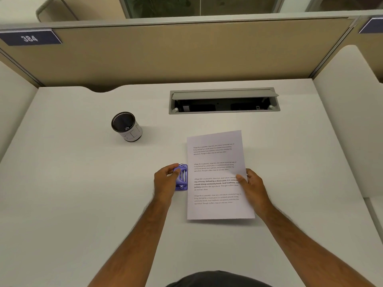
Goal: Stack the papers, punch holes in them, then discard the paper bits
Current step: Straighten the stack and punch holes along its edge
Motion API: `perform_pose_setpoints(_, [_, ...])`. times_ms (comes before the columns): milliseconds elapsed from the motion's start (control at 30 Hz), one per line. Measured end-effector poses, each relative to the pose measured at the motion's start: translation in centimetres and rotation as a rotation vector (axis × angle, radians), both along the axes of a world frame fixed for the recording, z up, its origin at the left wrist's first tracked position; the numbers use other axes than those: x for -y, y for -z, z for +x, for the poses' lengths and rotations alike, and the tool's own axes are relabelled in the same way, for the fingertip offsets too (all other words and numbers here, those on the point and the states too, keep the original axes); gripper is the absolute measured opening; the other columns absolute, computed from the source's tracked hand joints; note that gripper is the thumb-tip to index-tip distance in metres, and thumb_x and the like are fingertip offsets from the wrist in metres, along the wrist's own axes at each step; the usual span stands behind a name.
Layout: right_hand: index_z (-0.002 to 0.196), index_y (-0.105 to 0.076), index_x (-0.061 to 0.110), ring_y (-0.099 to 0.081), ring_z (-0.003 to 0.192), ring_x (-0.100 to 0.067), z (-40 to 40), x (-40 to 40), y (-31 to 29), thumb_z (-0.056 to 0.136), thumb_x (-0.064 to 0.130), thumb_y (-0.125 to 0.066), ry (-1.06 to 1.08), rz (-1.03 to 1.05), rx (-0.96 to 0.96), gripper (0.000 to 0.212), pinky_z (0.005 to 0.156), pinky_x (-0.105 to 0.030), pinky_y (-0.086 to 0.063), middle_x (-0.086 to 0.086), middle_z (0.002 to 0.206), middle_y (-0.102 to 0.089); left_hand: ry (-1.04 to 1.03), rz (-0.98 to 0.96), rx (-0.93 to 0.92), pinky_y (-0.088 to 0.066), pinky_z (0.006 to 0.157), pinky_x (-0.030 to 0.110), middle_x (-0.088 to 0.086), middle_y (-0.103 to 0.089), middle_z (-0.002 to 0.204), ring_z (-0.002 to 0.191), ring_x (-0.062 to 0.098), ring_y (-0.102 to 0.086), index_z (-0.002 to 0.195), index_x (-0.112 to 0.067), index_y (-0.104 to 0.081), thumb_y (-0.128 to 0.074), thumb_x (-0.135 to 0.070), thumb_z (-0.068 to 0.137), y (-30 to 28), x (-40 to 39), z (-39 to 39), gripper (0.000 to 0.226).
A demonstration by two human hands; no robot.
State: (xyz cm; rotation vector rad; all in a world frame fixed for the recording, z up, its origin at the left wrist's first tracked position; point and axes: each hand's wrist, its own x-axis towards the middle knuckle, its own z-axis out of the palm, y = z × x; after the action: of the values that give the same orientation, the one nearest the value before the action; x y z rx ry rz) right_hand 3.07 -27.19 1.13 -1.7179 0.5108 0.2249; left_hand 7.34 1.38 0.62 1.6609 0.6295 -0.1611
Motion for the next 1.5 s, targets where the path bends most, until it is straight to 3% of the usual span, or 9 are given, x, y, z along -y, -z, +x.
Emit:
perform_pose_setpoints(200, [0.11,-0.064,0.022,-0.076,0.091,-0.02,0.4,-0.4,0.6,0.101,0.018,-0.06,-0.019,0.003,-0.009,0.01,0.079,-0.038,-0.061,-0.001,0.107,-0.077,0.004,-0.009,0.01,-0.052,0.05,0.01,-0.011,-0.076,0.091,0.069,-0.005,-0.072,0.089,-0.034,-0.075,-0.075,-0.013,0.09,0.1,0.1,0.1,0.021])
perform_pose_setpoints(300, [0.107,-0.064,0.025,-0.076,0.089,-0.017,0.5,-0.7,0.7,0.101,0.019,-0.06,-0.023,0.006,-0.009,0.009,0.077,-0.034,-0.061,0.001,0.107,-0.077,0.021,-0.007,0.002,-0.052,0.05,0.01,-0.015,-0.076,0.085,0.068,-0.002,-0.073,0.093,-0.033,-0.075,-0.076,-0.015,0.09,0.3,0.0,0.2,0.018])
perform_pose_setpoints(433, [0.108,-0.064,0.026,-0.075,0.092,-0.014,0.8,-1.2,1.0,0.101,0.019,-0.06,-0.026,0.008,-0.011,0.011,0.078,-0.031,-0.06,0.004,0.11,-0.076,0.007,0.083,0.01,-0.05,0.055,0.008,-0.008,-0.071,0.096,0.077,0.003,-0.069,0.111,-0.02,-0.07,-0.075,-0.025,0.092,0.4,-0.6,0.5,0.02])
perform_pose_setpoints(700, [0.107,-0.064,0.026,-0.075,0.092,-0.011,0.9,-2.1,1.1,0.101,0.02,-0.06,-0.029,0.031,-0.008,0.009,0.078,-0.028,-0.06,0.009,0.108,-0.076,0.035,0.338,0.03,-0.039,0.066,0.008,-0.001,-0.066,0.101,0.088,0.014,-0.06,0.098,-0.019,-0.063,-0.064,-0.022,0.097,0.4,-1.3,3.3,0.003])
perform_pose_setpoints(767, [0.104,-0.064,0.027,-0.075,0.09,-0.007,0.9,-2.4,1.0,0.101,0.02,-0.06,-0.036,0.023,-0.005,0.009,0.073,-0.021,-0.059,0.015,0.105,-0.075,0.061,0.376,0.049,-0.046,0.072,0.016,0.001,-0.066,0.102,0.091,0.019,-0.062,0.097,-0.02,-0.062,-0.064,-0.024,0.097,0.6,-1.1,3.9,0.005])
perform_pose_setpoints(833, [0.102,-0.064,0.028,-0.074,0.088,-0.003,0.8,-2.6,0.8,0.101,0.02,-0.061,-0.036,0.017,-0.004,0.009,0.069,-0.015,-0.056,0.021,0.099,-0.075,0.079,0.411,0.053,-0.054,0.083,0.034,0.002,-0.067,0.104,0.096,0.024,-0.065,0.098,-0.02,-0.062,-0.064,-0.027,0.097,0.9,-0.7,4.5,0.007])
perform_pose_setpoints(967, [0.101,-0.063,0.029,-0.074,0.085,0.0,0.9,-2.8,0.8,0.101,0.021,-0.06,-0.037,0.019,-0.01,0.009,0.067,-0.013,-0.056,0.028,0.095,-0.075,0.088,0.499,0.069,-0.05,0.096,0.05,-0.006,-0.063,0.1,0.101,0.027,-0.063,0.097,-0.022,-0.061,-0.063,-0.03,0.096,1.0,0.0,5.3,0.008])
perform_pose_setpoints(1300, [0.103,-0.065,0.03,-0.074,0.09,-0.001,1.1,-2.8,1.1,0.101,0.023,-0.06,-0.038,0.026,-0.01,0.009,0.07,-0.014,-0.056,0.025,0.102,-0.075,0.1,0.693,0.082,-0.033,0.089,0.038,-0.003,-0.063,0.103,0.101,0.023,-0.055,0.099,-0.02,-0.06,-0.06,-0.041,0.097,2.0,1.3,5.7,0.021])
perform_pose_setpoints(1500, [0.103,-0.065,0.031,-0.074,0.091,-0.003,1.1,-2.9,1.5,0.101,0.022,-0.061,-0.029,0.035,-0.012,0.011,0.072,-0.015,-0.057,0.023,0.102,-0.076,0.127,0.799,0.101,-0.032,0.086,0.036,0.004,-0.064,0.105,0.099,0.026,-0.056,0.102,-0.015,-0.06,-0.054,-0.03,0.102,2.1,1.5,5.6,0.016])
